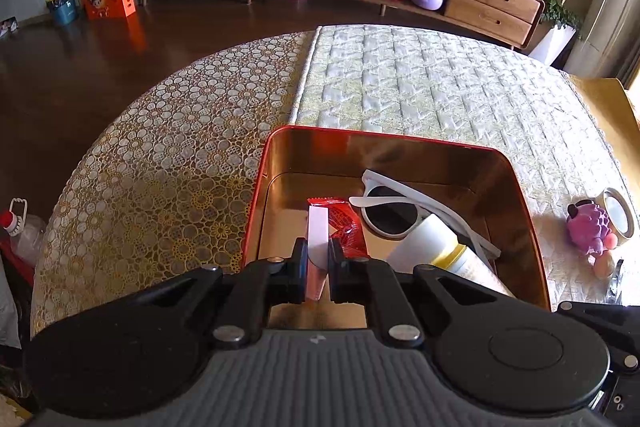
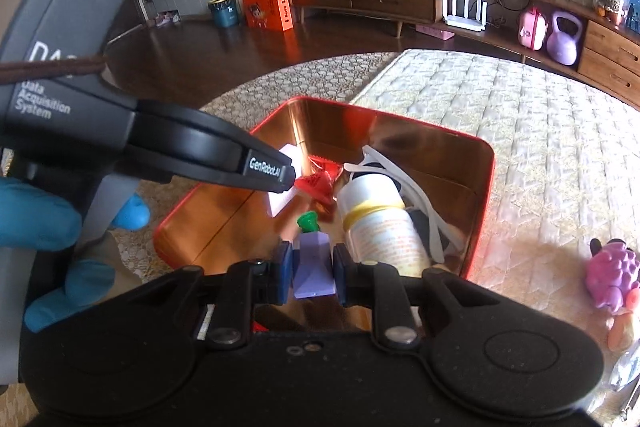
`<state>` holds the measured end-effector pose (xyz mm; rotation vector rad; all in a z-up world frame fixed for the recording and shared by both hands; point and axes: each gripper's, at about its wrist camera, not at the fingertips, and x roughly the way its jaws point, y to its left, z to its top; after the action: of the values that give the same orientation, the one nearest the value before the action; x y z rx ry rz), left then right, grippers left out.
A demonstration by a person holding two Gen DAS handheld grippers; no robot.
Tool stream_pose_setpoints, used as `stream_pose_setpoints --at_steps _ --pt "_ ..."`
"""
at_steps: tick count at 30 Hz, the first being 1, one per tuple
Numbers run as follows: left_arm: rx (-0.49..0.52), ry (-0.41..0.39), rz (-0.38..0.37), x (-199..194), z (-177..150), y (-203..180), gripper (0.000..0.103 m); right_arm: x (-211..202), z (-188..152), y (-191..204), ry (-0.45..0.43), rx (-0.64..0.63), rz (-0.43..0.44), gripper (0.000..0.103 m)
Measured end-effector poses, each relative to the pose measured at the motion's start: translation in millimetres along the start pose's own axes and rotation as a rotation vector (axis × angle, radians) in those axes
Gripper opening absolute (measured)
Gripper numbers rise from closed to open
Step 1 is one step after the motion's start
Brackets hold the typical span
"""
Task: Organize rigid objects
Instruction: 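Carry the pink card in the left tool while the right tool carries the purple block over the tin, then open the left tool to drop the card while the right tool releases the block into the tin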
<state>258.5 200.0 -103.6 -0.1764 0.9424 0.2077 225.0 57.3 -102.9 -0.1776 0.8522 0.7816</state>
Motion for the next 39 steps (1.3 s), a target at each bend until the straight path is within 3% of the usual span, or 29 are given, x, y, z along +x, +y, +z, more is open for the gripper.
stream_pose_setpoints --at_steps 23,26,39 --pt "-0.023 0.037 -0.008 10.1 -7.9 -1.4 0.01 5.8 -3.7 -2.2 0.047 0.061 0.001 0.029" --pt "-0.024 0.043 -0.002 8.2 -8.9 -2.6 0.01 0.6 -5.4 -1.7 0.039 0.071 -0.009 0.037" --pt "-0.019 0.026 0.018 -12.3 -13.4 -9.0 0.018 -30.8 -8.0 -10.7 -0.013 0.112 0.018 0.054"
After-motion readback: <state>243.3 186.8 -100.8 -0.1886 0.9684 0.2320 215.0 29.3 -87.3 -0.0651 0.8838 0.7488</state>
